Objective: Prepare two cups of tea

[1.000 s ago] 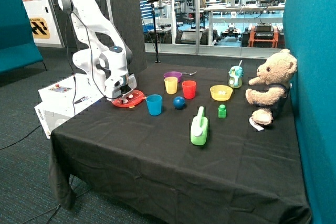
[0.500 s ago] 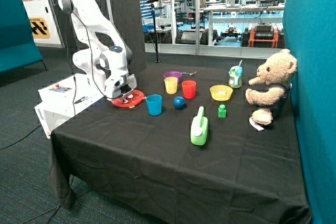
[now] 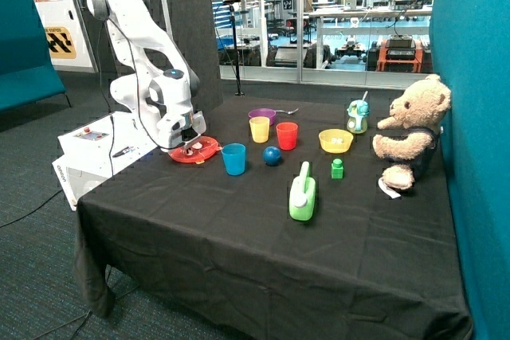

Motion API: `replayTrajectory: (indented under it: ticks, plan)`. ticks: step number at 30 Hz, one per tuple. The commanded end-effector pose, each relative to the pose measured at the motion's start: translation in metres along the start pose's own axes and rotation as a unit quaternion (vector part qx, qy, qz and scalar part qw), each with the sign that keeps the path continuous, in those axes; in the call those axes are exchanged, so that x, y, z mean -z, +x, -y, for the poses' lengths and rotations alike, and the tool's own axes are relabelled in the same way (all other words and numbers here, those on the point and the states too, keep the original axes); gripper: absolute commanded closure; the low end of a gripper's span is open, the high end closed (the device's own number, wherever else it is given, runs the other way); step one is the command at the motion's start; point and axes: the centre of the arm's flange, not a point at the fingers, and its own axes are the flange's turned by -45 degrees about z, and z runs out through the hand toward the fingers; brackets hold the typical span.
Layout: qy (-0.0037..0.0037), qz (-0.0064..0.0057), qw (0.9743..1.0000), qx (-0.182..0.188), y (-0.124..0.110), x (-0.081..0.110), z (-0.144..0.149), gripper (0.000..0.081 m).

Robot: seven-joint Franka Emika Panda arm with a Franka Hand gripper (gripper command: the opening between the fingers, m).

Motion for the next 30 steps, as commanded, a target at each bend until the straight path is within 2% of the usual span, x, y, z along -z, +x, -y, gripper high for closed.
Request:
replayTrajectory:
  ticks: [1, 3, 7, 8, 10, 11, 12, 13, 14, 15, 16, 30]
  plan:
    - [-0.00123, 0.0016, 0.9999, 0.01, 0.005, 0.014, 0.008, 0.0808]
    - [-0.00125, 0.0016, 1.0, 0.003, 0.01, 0.018, 0.012, 0.0808]
    - [-0.00121, 0.0016, 0.9997, 0.023, 0.028, 0.03, 0.02, 0.0808]
    - [-0.00099, 0.0017, 0.9877, 0.156, 0.044, 0.04, 0.018, 0.0808]
    - [-0.00098, 0.0018, 0.9869, 0.161, 0.06, 0.051, 0.018, 0.0808]
    - [-0.0012, 0.0016, 0.9995, 0.033, 0.055, 0.048, 0.023, 0.0808]
    - [-0.00119, 0.0016, 0.9993, 0.038, 0.057, 0.049, 0.026, 0.0808]
    - [-0.00096, 0.0018, 0.985, 0.172, 0.07, 0.056, 0.025, 0.0808]
    - [-0.00118, 0.0016, 0.9991, 0.044, 0.068, 0.055, 0.029, 0.0808]
    - [-0.00096, 0.0018, 0.9851, 0.172, 0.081, 0.064, 0.028, 0.0808]
    - [-0.00118, 0.0016, 0.999, 0.044, 0.078, 0.062, 0.033, 0.0808]
    - [-0.00113, 0.0017, 0.9971, 0.077, 0.102, 0.079, 0.059, 0.0808]
